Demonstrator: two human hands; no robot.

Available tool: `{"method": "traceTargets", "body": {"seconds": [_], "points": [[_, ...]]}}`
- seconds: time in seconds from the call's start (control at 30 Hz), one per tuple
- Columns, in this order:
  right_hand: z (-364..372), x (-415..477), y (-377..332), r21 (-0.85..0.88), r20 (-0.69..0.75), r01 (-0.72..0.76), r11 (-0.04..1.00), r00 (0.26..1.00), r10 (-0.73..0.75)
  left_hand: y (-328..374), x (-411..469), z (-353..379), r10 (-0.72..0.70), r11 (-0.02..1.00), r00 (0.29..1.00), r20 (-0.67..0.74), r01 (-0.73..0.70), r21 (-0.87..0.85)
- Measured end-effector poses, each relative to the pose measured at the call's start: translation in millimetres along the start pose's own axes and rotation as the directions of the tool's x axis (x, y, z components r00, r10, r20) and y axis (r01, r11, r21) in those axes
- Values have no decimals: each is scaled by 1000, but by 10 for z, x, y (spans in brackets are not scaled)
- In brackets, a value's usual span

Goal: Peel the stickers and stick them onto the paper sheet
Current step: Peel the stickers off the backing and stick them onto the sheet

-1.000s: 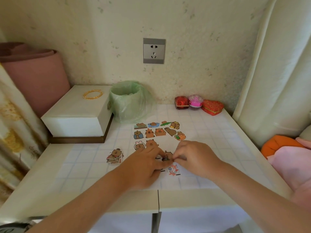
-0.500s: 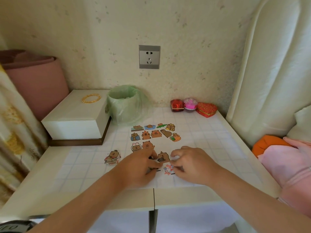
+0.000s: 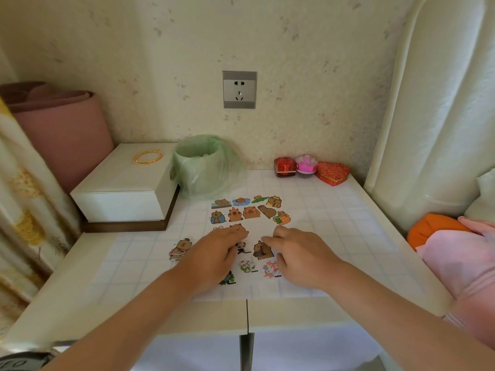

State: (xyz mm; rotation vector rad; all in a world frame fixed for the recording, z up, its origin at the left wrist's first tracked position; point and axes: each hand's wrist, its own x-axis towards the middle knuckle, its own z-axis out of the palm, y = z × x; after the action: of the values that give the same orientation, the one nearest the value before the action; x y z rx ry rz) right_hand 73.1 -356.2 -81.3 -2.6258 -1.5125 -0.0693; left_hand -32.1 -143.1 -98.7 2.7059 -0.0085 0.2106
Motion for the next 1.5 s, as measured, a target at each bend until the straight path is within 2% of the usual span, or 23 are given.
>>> {"method": "traceTargets", "body": {"seconds": [0.13, 0.23, 0.4, 0.57, 0.8, 0.93, 1.1, 1.23, 1.5], "points": [[49, 63, 23, 19, 23, -5, 1000, 1000, 4, 17, 68, 1, 92, 994, 995, -24, -91, 60], [80, 76, 44, 67, 7, -14, 998, 1000, 14, 60, 130, 34, 121, 988, 992, 45, -124, 89], [96, 60, 62, 145, -23, -35, 989, 999, 38, 61, 178, 143, 167, 934, 985, 53, -175, 310], [97, 29, 80, 150, -42, -17, 989, 999, 23, 146, 178, 85, 200, 902, 979, 43, -201, 382], [112, 3, 74, 153, -58, -29, 988, 998, 38, 192, 77, -14, 247, 887, 965, 91, -263, 380], [108, 1, 64, 135, -58, -20, 991, 998, 28, 224, -28, 14, 262, 906, 962, 81, -274, 323], [102, -74, 89, 34, -99, 61, 998, 993, -57, 259, -156, 7, 299, 911, 954, 30, -295, 288], [92, -150, 109, 21, -124, 160, 987, 980, -156, 301, -210, 16, 302, 916, 953, 13, -294, 272], [53, -204, 123, 107, -143, 137, 985, 982, -121, 234, -225, -62, 326, 912, 944, 55, -329, 247]]}}
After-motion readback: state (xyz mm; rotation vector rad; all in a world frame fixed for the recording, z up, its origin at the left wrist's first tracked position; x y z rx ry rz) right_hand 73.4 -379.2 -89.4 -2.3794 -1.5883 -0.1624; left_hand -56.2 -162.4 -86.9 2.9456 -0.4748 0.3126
